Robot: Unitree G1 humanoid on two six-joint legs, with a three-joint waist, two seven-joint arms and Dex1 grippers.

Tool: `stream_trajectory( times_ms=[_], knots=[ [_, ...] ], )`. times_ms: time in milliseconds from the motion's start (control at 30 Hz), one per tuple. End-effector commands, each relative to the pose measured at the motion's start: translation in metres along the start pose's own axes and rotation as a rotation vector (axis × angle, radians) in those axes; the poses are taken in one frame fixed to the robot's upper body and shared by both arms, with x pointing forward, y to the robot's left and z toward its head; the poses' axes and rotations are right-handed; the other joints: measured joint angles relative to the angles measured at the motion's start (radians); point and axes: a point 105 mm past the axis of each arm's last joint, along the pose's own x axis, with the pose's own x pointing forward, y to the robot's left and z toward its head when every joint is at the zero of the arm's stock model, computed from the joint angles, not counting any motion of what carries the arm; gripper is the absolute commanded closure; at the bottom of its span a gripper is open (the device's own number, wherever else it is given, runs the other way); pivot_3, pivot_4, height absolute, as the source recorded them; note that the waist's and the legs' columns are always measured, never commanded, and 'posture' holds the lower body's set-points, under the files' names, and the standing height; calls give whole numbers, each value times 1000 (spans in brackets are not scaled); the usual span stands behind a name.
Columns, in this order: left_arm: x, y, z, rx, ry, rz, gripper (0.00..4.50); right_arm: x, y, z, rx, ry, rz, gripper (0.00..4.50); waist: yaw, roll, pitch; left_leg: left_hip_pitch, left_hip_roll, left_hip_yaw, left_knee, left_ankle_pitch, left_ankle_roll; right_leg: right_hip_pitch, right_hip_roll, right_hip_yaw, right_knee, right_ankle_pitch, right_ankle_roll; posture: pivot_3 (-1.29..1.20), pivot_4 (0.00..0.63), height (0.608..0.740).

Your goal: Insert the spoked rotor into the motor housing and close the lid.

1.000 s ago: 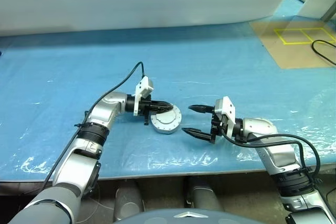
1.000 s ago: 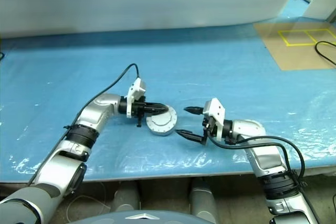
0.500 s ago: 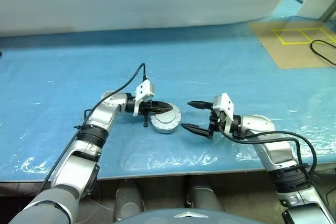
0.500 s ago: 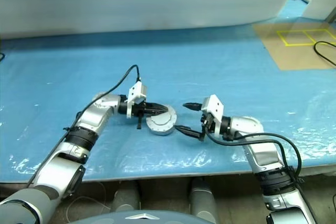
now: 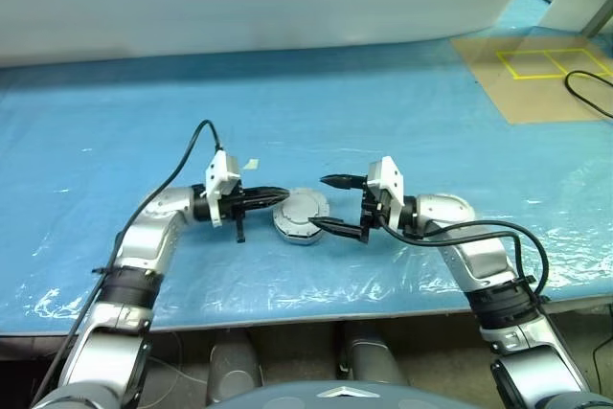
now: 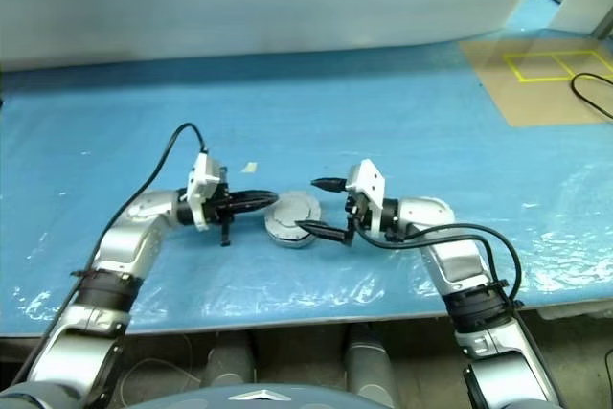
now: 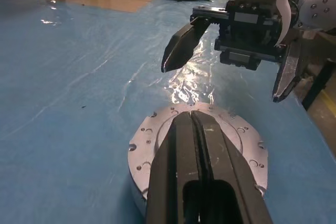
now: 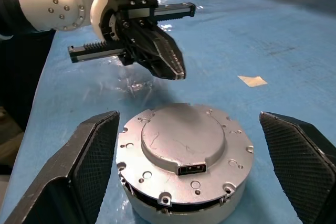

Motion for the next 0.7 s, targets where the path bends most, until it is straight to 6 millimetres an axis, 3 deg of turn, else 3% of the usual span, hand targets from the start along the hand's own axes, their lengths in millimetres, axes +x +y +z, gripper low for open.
stream_trajectory(
  times_ms=[33, 200, 467, 600, 700],
  knots=[
    [-12, -7, 11, 41, -16, 36, 4466, 9, -1, 2, -32, 11, 29, 0, -3, 0, 0, 0, 0, 0, 0, 0, 0, 0, 0, 0, 0, 0, 0, 0, 150, 740],
    [-28, -16, 1, 16, 9, 125, 4466, 22, -4, -7, -48, 62, 50, 0, -12, 0, 0, 0, 1, 0, 0, 0, 0, 0, 0, -1, 0, 0, 0, 0, 150, 740],
    [-35, -19, -5, -11, 7, 206, 4466, 33, -9, -17, -76, 112, 62, 0, -16, 0, 0, 0, 1, 1, 0, 0, 0, 0, 1, 0, 0, 0, 0, 0, 150, 740],
    [-36, -19, -7, -13, 13, 219, 4500, 35, -11, -19, -101, 129, 73, 637, -17, 0, 0, 1, 1, 1, 0, 0, 0, 0, 1, -1, 1, 0, 0, 0, 150, 740],
    [-37, -19, -8, -18, 12, 226, 4500, 34, -6, -20, -98, 134, 106, 1537, -16, 0, 0, 1, 1, 1, 1, 0, 0, 0, 1, -1, 1, 0, 0, 0, 150, 740]
  ],
)
